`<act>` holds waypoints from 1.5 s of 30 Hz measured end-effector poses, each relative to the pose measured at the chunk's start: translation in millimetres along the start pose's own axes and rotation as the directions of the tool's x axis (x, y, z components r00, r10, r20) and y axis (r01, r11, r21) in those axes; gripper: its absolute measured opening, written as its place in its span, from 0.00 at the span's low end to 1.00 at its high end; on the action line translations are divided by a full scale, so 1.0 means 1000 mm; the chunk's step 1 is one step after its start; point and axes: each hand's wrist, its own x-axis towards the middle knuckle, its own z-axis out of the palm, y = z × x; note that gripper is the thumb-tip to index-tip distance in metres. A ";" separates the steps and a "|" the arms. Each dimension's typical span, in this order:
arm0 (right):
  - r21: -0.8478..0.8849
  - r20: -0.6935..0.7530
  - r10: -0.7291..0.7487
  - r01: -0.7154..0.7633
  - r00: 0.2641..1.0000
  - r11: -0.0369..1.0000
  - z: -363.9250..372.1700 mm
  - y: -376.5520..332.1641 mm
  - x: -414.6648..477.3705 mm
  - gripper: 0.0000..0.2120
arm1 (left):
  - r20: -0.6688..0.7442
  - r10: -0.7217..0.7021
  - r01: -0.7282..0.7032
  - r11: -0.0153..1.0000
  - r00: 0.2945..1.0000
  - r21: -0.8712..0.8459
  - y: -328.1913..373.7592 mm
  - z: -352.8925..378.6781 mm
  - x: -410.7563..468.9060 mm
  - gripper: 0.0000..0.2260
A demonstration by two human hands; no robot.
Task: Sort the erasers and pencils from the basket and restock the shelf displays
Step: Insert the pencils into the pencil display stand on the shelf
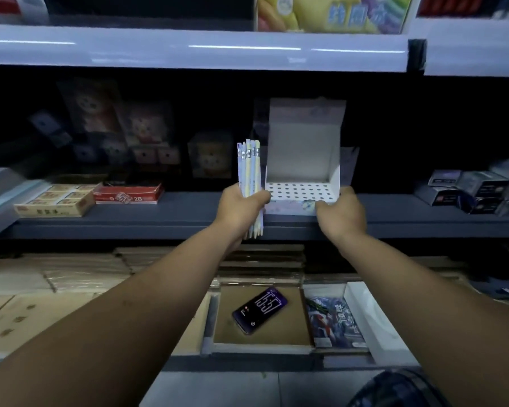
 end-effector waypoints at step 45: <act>0.713 0.464 -0.407 -0.059 0.786 0.699 0.098 -0.117 -0.038 0.04 | 0.002 0.040 -0.039 0.981 0.999 -0.189 0.006 -0.102 0.006 0.05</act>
